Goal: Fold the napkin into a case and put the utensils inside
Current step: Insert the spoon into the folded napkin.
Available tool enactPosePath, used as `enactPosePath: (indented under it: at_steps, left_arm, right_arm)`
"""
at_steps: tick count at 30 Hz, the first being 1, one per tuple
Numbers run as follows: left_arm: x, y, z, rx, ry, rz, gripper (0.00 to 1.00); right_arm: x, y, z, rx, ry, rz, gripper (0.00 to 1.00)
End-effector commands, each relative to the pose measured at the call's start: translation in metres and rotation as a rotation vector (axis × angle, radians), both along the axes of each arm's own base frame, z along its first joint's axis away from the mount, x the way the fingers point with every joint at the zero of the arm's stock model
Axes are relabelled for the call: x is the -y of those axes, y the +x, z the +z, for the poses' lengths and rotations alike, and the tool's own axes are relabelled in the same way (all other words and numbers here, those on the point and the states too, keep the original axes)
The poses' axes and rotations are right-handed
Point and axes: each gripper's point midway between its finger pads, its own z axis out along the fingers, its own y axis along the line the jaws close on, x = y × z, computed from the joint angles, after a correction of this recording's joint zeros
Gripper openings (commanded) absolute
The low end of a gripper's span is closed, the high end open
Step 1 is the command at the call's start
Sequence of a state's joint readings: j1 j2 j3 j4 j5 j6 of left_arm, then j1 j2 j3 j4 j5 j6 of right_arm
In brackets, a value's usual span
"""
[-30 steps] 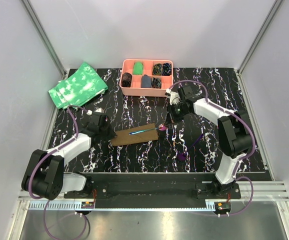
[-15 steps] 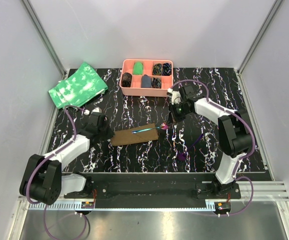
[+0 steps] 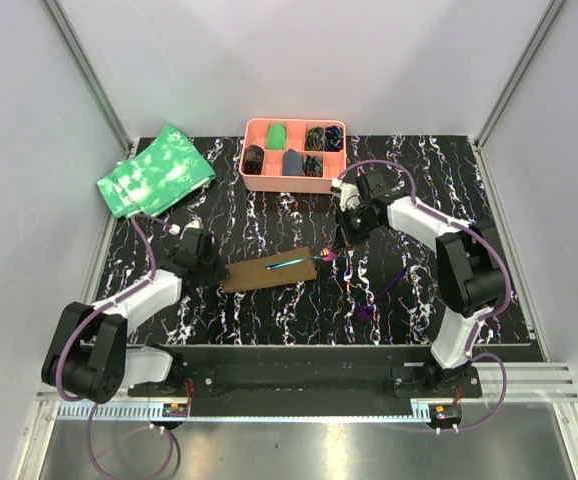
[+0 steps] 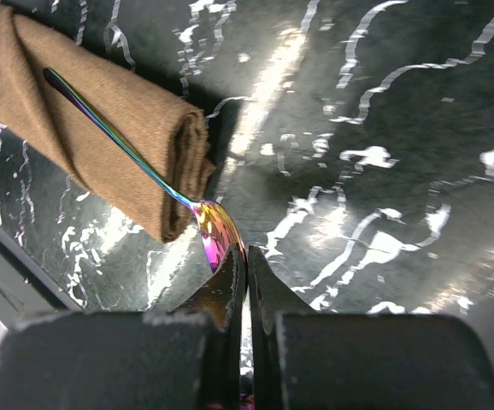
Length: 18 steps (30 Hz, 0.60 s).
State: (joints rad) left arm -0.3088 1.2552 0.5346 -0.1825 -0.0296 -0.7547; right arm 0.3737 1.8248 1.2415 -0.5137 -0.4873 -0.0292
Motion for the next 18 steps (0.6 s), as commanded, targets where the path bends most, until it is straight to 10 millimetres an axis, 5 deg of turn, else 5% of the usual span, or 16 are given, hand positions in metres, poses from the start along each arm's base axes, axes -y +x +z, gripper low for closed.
enactPosePath:
  at_steps: [1,18]
  left_arm:
    - [0.000,0.003,-0.004,0.009,-0.002,0.011,0.00]
    - [0.003,0.001,-0.004,0.014,-0.021,0.006,0.00]
  right_arm:
    - [-0.025,0.003,0.014,0.031,0.056,0.055,0.00]
    - [-0.070,0.005,0.011,-0.020,0.089,0.061,0.00]
